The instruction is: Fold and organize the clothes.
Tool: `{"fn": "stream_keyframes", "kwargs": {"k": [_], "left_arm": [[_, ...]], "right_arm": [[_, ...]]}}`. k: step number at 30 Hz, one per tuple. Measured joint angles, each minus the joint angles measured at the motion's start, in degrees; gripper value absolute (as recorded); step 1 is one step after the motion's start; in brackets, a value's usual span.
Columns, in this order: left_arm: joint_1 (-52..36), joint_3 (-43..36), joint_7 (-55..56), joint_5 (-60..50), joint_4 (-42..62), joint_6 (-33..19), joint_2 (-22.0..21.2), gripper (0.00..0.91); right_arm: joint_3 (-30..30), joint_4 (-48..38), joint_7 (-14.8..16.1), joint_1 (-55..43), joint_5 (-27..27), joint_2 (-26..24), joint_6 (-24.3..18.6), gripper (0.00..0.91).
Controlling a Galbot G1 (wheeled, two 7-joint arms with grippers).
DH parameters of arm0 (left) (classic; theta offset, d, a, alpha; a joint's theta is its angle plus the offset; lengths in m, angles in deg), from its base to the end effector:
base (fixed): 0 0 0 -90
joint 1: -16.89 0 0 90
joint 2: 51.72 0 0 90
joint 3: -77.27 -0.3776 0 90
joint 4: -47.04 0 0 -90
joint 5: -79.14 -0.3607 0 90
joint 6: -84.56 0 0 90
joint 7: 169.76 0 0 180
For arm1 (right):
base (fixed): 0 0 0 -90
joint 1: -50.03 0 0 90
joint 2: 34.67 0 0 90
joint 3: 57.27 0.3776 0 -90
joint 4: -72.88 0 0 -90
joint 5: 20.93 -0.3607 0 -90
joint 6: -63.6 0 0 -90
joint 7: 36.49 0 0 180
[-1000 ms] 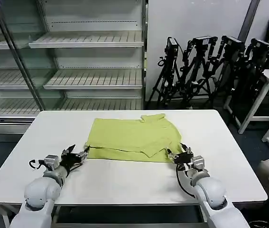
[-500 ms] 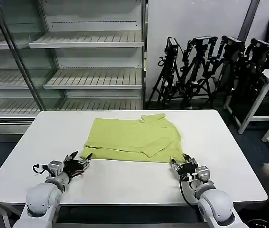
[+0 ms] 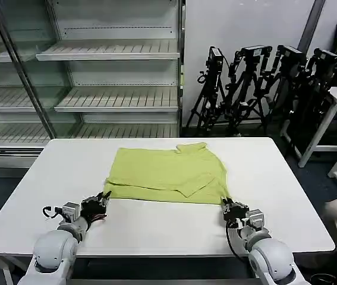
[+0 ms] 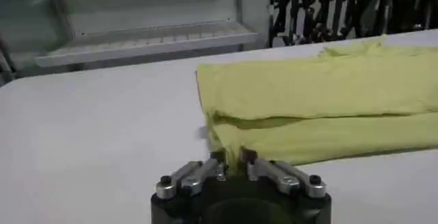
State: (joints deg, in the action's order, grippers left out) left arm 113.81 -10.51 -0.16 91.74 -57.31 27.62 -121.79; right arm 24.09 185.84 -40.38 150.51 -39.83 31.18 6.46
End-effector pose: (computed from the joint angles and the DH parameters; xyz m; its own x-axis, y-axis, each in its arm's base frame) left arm 0.3146 0.1110 -0.3065 -0.8820 0.1517 0.4462 0.1947 0.9795 0.0518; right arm 0.2798 -0.0514 -0.2924 -0.8898 -0.1672 0.4246 -0.2214 0.9718 -0.0815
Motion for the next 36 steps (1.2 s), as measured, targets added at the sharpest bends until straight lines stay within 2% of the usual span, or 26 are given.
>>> {"fn": "stream_keyframes", "kwargs": {"k": [7,22,23,24,25,36], "left_arm": [[4.21,1.63,-0.14,0.20,-4.15,0.13,-1.01,0.020],[21.02,10.15,-1.54,3.32,-17.86,0.07,-2.19,0.030],[21.79,10.66,-1.68,3.49,-18.47,0.07,-2.18,0.907],[22.73,11.20,-1.77,3.57,-19.15,0.06,-2.15,0.907],[23.51,11.52,-1.81,3.58,-19.71,0.07,-2.25,0.907],[27.34,14.43,-1.48,2.64,-25.57,0.06,-2.36,0.907]], "right_arm": [[1.77,5.32,0.75,5.68,1.26,-0.89,-0.37,0.000],[5.33,17.19,0.90,22.73,5.94,-0.98,-4.03,0.000],[5.47,17.65,0.87,23.53,6.20,-0.96,-4.11,0.060],[5.71,18.21,0.88,24.32,6.45,-0.96,-4.13,0.705],[6.01,18.90,0.98,25.26,6.65,-1.00,-4.07,0.907],[8.80,26.34,1.53,29.50,6.51,-1.76,-2.27,0.907]]}}
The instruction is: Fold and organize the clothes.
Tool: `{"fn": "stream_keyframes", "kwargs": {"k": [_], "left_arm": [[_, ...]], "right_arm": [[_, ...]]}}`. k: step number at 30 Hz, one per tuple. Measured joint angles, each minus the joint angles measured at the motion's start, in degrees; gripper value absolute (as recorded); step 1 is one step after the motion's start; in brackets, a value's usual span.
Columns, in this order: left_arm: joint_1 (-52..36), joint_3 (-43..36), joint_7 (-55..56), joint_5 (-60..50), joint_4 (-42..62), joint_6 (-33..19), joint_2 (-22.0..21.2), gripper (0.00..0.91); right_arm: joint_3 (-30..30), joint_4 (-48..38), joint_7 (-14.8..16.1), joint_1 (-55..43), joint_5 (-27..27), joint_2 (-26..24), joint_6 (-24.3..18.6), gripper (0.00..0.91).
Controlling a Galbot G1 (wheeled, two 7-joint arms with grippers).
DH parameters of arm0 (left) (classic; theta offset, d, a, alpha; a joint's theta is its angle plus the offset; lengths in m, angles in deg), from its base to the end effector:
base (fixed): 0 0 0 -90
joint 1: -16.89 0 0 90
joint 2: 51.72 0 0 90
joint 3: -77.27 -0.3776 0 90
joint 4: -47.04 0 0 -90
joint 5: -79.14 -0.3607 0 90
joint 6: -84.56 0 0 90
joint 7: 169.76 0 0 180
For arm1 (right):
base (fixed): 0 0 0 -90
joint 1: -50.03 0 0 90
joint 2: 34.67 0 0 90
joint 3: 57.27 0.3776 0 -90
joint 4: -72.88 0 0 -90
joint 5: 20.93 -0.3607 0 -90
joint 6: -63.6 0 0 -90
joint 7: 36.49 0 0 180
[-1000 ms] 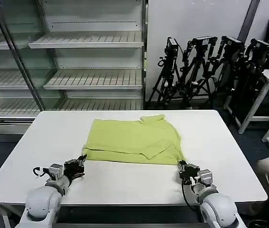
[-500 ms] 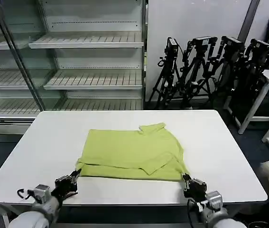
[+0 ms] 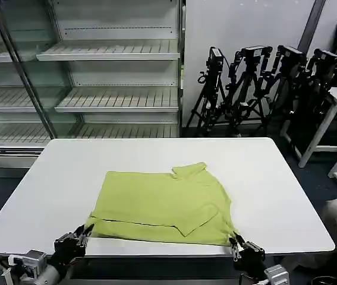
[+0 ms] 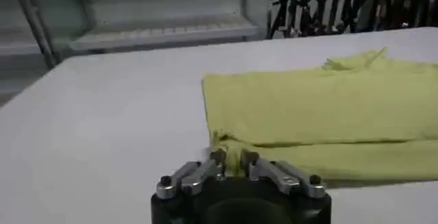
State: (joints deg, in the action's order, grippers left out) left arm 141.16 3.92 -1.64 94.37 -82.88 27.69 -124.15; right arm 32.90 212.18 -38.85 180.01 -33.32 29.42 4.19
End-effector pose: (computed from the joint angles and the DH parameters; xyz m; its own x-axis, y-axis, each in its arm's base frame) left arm 0.1541 0.1197 -0.2446 -0.8946 0.1089 0.4335 0.1496 0.9869 0.0607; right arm 0.1202 -0.0461 -0.2227 -0.8914 -0.2003 0.4066 -0.2794 0.9492 -0.1450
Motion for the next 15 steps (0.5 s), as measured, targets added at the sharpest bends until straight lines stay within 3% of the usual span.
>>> {"fn": "stream_keyframes", "kwargs": {"k": [6,15], "left_arm": [[-2.97,0.32,0.45,-0.19,-0.17,-0.02,1.52,0.907],[-13.43,-5.09,1.25,-0.37,7.01,-0.11,3.57,0.907]], "right_arm": [[-0.55,-0.81,-0.84,-6.41,-1.04,0.18,1.06,0.907],[-4.79,-11.99,-3.17,-23.67,-3.85,2.07,1.96,0.907]]}}
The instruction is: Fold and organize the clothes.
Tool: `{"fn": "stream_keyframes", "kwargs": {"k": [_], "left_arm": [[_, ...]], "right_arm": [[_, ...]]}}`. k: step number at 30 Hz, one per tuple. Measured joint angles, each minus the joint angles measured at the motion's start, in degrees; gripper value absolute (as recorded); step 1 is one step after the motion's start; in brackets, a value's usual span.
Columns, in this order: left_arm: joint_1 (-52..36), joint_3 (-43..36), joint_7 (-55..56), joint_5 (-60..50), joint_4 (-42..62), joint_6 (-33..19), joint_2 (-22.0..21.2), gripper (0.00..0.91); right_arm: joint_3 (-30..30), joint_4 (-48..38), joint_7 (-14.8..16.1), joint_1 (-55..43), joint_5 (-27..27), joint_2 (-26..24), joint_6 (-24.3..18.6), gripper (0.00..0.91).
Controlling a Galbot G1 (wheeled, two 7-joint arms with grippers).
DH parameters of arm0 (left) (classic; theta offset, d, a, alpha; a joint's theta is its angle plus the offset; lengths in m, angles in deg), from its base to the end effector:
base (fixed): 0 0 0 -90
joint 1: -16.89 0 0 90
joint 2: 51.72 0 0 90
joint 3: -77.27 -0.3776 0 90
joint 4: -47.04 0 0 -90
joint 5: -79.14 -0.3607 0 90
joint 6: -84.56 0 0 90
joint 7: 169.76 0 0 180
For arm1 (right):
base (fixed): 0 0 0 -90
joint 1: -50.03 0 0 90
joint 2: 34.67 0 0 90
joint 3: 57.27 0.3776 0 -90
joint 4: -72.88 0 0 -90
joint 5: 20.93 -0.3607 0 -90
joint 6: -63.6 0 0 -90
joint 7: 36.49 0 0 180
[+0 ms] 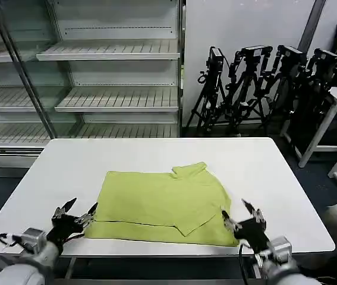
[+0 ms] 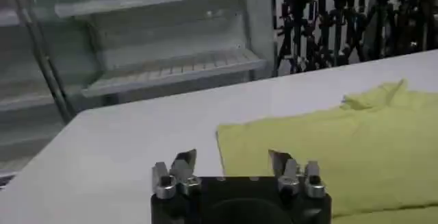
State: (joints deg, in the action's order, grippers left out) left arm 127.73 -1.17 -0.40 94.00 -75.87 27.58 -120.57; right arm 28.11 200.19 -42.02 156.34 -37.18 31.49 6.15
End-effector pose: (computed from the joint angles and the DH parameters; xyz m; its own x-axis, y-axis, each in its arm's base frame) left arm 0.2248 0.1221 -0.2434 -0.9288 0.1306 0.3469 0.1748 0.9796 0.0991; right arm 0.2310 -0.0431 -0.2288 -0.9522 -0.1572 0.2620 -0.1955 0.9724 -0.1272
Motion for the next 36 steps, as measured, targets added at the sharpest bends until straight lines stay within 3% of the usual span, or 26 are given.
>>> {"fn": "stream_keyframes", "kwargs": {"k": [16,36], "left_arm": [[-18.58,-9.95,1.20,1.19,16.38,-0.01,-0.01,0.907],[-31.98,-13.01,-0.13,-0.65,34.99,-0.06,0.52,0.907]], "right_arm": [[-8.34,-23.40,-4.02,-25.14,-3.49,5.32,0.51,0.907],[-13.12,-43.38,-7.14,-37.93,-4.25,12.78,0.61,0.907]]}}
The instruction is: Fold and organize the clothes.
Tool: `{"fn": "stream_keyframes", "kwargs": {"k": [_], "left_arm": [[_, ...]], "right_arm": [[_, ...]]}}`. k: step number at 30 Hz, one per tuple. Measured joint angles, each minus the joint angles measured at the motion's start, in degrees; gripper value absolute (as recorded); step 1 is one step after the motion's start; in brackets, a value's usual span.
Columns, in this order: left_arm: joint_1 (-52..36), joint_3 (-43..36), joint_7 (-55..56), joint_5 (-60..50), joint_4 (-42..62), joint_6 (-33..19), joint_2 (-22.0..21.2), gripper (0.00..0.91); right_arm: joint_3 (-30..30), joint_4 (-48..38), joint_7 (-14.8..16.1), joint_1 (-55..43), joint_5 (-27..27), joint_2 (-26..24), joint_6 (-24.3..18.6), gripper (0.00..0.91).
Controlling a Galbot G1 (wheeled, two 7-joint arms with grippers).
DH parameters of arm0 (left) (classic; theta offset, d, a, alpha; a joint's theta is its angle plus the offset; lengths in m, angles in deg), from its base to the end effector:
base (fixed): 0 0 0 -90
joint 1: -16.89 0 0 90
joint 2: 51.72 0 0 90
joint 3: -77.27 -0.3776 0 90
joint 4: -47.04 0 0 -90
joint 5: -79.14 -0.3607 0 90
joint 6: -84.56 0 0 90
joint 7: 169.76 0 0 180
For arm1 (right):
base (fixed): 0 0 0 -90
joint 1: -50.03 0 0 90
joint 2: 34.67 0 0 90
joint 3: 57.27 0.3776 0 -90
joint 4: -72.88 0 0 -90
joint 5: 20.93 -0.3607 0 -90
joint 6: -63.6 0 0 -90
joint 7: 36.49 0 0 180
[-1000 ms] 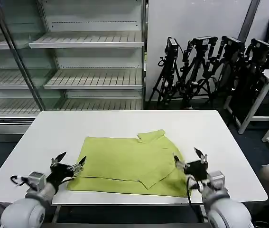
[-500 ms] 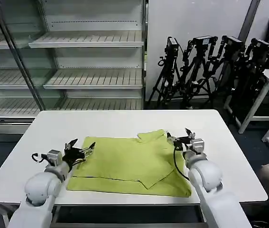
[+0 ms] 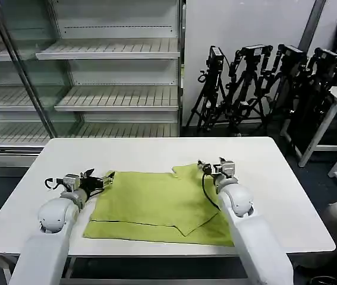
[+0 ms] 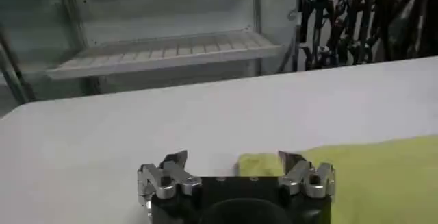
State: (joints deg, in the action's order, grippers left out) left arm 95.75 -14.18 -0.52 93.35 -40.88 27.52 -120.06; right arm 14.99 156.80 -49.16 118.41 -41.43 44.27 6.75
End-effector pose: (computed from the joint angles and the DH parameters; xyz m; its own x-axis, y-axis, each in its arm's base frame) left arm 0.4244 0.1357 -0.2899 -0.8972 0.1238 0.4238 0.1606 0.9856 0.0521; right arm 0.4757 0.0275 -0.2730 -0.9239 -0.0807 0.3740 -0.0942 0.9954 -0.0180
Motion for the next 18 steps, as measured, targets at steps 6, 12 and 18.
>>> {"fn": "stream_keyframes", "kwargs": {"k": [6,12,18], "left_arm": [[-1.87,-0.45,-0.13,-0.26,2.78,0.00,-0.33,0.907],[-2.84,-0.66,-0.36,-0.40,4.29,0.00,-0.44,0.907],[-2.82,-0.65,-1.04,-0.40,4.67,-0.01,-0.38,0.010]], "right_arm": [[-0.12,-3.32,-0.31,-1.17,-0.50,1.16,0.00,0.907],[-0.45,-5.08,-0.59,-1.75,-0.83,1.71,0.01,0.907],[-0.81,-5.32,-0.76,-1.74,-1.71,1.71,0.05,0.000]]}}
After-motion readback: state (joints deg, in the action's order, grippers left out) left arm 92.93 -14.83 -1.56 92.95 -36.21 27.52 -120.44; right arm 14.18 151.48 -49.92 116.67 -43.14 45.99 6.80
